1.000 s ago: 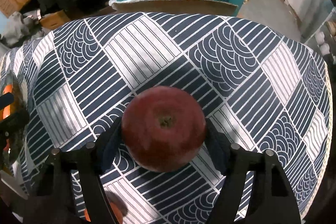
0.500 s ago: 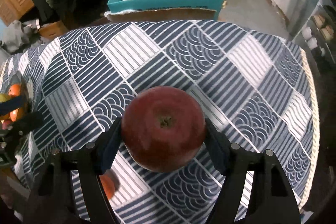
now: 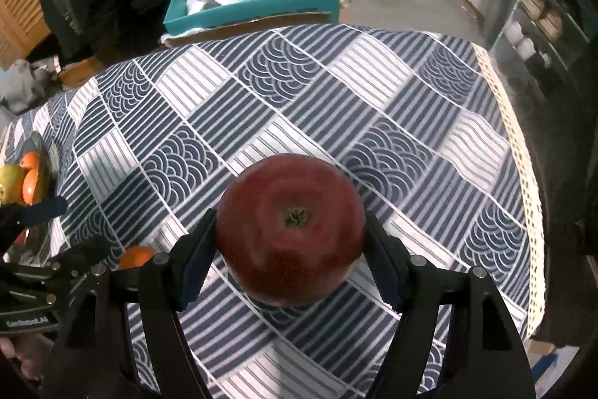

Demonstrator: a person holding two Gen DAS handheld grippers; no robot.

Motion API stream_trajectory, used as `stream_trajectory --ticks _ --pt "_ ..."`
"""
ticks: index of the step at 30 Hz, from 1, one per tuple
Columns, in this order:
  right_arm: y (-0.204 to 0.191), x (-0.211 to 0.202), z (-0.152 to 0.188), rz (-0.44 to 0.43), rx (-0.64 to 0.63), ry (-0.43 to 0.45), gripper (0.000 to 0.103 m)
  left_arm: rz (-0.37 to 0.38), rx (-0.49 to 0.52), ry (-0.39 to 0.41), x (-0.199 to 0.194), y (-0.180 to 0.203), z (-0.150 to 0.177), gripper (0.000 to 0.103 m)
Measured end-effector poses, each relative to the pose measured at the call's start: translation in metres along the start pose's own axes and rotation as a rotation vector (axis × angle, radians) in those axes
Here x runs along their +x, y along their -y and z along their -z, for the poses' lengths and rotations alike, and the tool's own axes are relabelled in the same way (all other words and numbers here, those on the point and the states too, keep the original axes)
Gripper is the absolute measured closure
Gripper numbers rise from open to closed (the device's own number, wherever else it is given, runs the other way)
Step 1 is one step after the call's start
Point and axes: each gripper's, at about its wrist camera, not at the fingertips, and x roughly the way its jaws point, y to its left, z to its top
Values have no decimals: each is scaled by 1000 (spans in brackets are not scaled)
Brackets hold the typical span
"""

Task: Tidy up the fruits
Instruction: 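Lower the left gripper around the small tangerine and close it while the right gripper holds the apple, then carry the red apple and tangerine in both grippers to the glass plate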

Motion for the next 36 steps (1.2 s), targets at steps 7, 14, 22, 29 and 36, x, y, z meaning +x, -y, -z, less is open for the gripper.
stream_trajectory --ticks 7,14,22,29,36 --pt "19 -10 19 1 30 4 29 22 6 -39 14 13 8 16" --pt "27 -10 32 15 32 -4 29 19 27 -66 26 23 16 16" --pt "26 -3 34 4 25 -19 29 -4 59 -82 39 31 23 17" --pt "23 2 35 -4 21 -28 29 -9 62 -96 47 29 24 39" --pt "19 4 34 -8 12 -29 29 9 85 -74 42 30 25 56"
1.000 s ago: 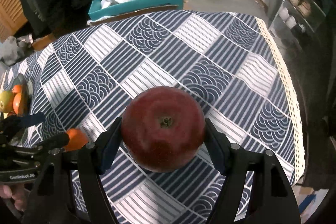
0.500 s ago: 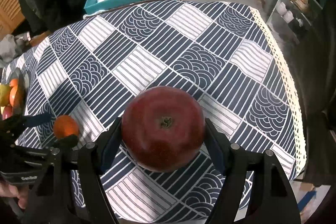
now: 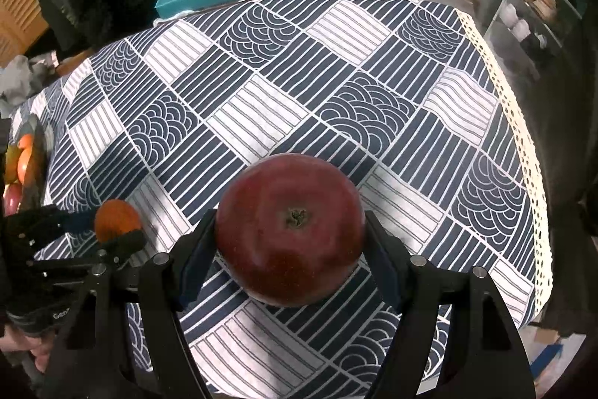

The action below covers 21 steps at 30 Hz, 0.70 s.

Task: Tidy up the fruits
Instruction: 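Carry the red apple and tangerine in both grippers to the glass plate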

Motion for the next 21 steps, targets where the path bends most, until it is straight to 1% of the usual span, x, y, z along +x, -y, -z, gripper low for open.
stream_trajectory --ticks 4,8,21 --pt "-3 -1 -2 -2 -5 7 29 10 -22 10 -4 -5 -1 57" --pt "-7 -5 -5 -5 -13 22 29 2 -32 31 -14 -9 -3 57" --pt "-30 -32 -17 -13 -55 99 29 -15 -59 130 -62 -24 -5 57"
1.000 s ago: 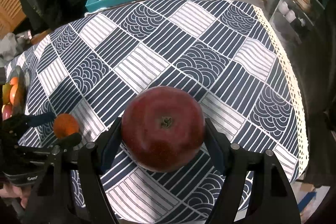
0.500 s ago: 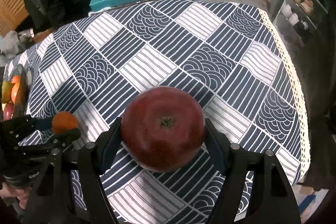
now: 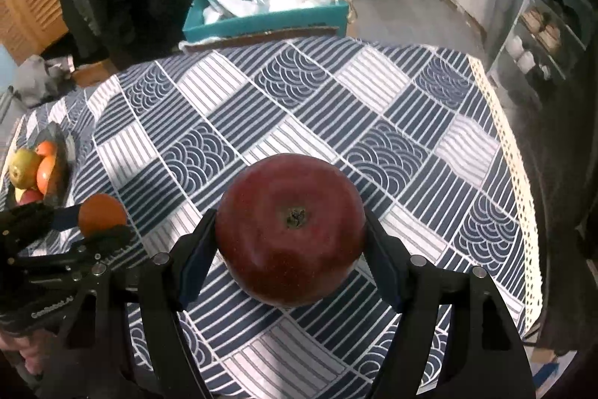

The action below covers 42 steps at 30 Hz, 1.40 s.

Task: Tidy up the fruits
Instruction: 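Carry the red apple and tangerine in both grippers to the glass plate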

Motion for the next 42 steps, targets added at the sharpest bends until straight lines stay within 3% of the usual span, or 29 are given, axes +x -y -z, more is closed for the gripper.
stream_trajectory --ticks 13,42 --pt "-30 -32 -18 -10 -58 86 29 -33 -26 96 -48 -20 -6 57" --pt "-116 -71 -46 -137 -179 190 29 -57 -145 235 -122 -84 2 57"
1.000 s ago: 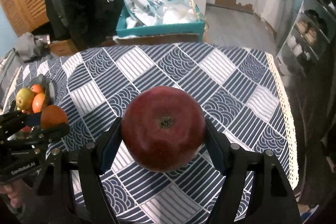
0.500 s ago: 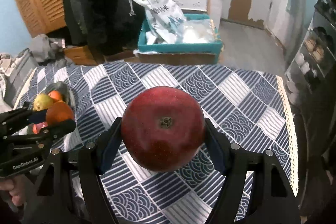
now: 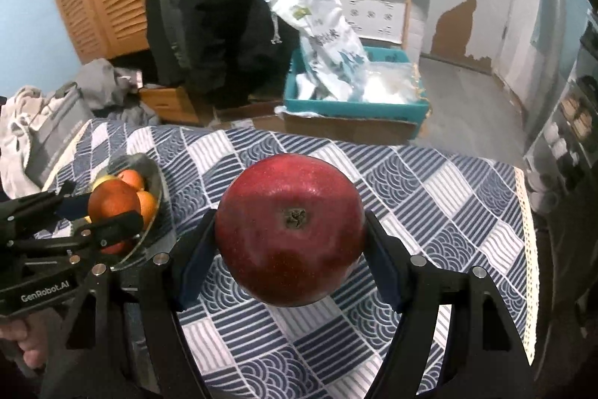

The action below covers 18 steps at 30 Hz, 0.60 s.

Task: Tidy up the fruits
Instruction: 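Carry the red apple and tangerine in both grippers to the glass plate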

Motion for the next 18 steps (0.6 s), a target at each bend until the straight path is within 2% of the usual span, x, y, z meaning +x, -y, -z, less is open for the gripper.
stream_trajectory --ticks 18 --pt "-61 16 -25 -54 -84 4 29 -77 -115 58 -24 -73 0 57"
